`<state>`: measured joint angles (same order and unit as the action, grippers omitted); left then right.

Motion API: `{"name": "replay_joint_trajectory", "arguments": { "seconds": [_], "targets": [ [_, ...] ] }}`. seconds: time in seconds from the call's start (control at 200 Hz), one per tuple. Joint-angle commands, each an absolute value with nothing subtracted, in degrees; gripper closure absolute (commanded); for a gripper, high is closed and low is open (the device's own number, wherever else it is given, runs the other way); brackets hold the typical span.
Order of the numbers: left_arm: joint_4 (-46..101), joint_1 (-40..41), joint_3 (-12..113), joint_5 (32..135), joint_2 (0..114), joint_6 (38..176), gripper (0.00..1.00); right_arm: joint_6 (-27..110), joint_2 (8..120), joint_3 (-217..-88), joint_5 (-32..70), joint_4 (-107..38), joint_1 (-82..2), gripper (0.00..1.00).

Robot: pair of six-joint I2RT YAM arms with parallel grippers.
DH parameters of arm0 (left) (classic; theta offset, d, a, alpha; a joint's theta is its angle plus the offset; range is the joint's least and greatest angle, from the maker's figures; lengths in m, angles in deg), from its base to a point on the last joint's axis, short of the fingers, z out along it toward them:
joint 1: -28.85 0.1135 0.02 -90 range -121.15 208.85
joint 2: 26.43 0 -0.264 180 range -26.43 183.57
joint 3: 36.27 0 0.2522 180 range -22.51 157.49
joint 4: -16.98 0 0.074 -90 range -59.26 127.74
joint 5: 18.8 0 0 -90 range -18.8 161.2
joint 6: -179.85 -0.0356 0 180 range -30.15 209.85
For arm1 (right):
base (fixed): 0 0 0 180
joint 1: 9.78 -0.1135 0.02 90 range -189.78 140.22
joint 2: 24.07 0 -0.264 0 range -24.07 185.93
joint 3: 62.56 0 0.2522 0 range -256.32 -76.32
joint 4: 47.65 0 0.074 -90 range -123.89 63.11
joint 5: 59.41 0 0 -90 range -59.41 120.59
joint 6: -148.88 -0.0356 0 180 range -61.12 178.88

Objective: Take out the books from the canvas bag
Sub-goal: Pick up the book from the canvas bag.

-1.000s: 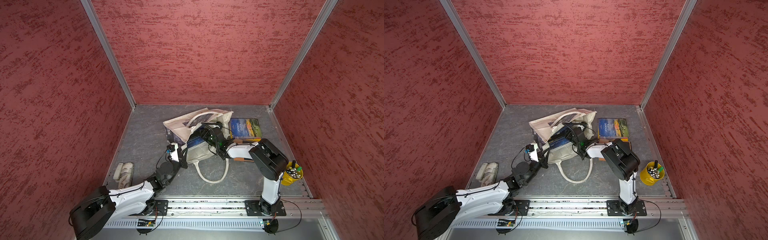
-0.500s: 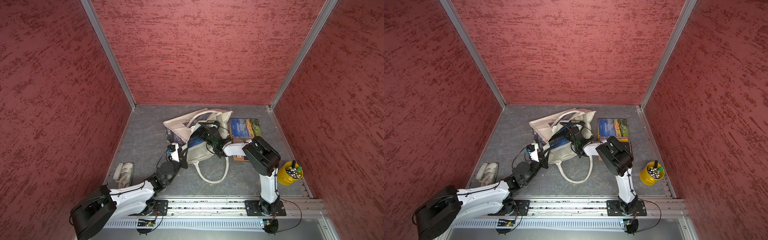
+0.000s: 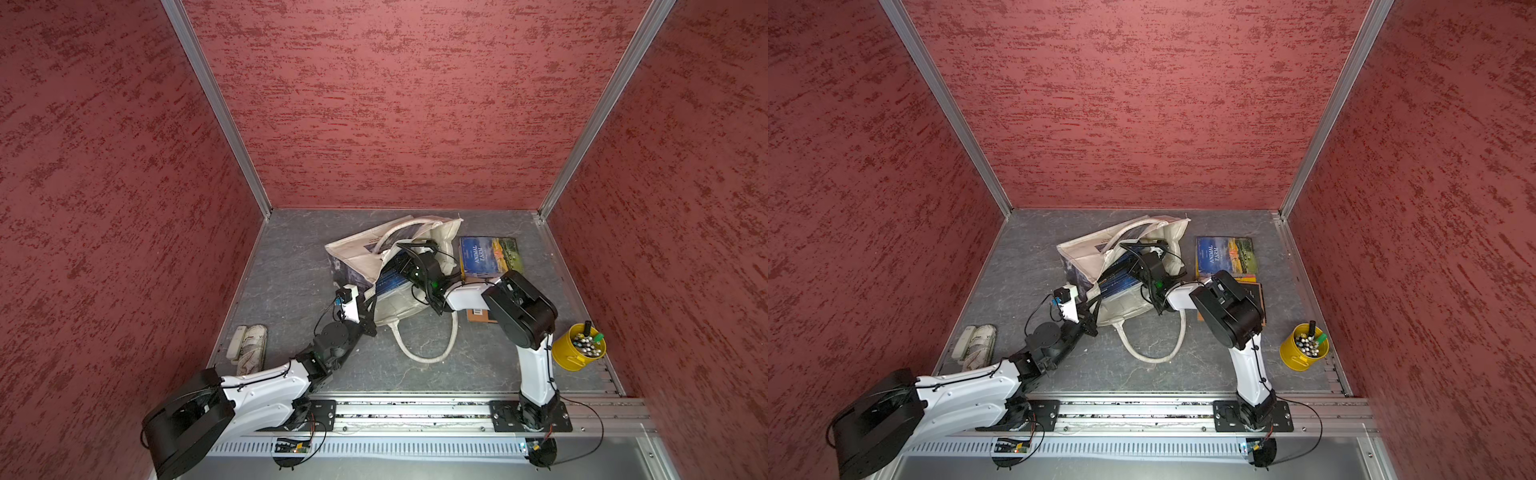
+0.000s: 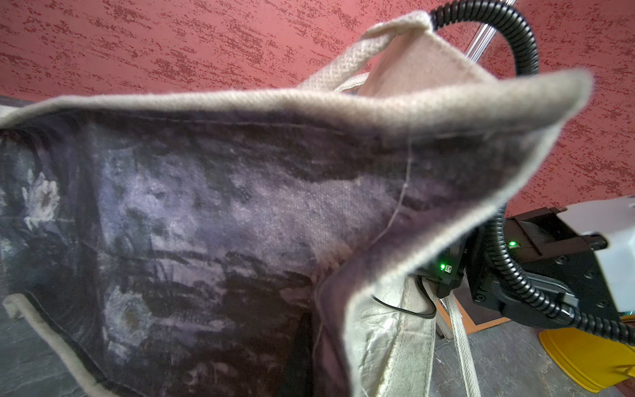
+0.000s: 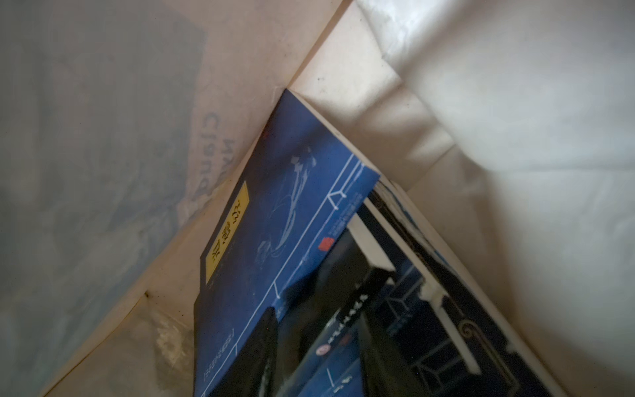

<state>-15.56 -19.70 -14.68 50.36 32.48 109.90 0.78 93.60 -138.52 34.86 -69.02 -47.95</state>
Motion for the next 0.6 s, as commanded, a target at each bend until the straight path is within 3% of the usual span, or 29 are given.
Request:
{"name": "replay_joint_trajectory", "arguments": {
  "seconds": [0.0,0.245,0.591],
  "targets": [
    [-17.99,-20.39,-12.83,53.01,32.82,109.10,1.00,-1.02,92.88,-138.53,30.60,-76.04,-49.14,0.59],
    [-18.13,-20.45,-12.82,52.83,33.03,109.01,1.00,-2.85,92.99,-138.99,28.00,-77.56,-51.04,0.56],
    [-17.95,-20.40,-12.72,53.01,33.16,108.95,1.00,-5.34,95.80,-140.13,33.11,-74.49,-53.81,0.67]
  ]
}}
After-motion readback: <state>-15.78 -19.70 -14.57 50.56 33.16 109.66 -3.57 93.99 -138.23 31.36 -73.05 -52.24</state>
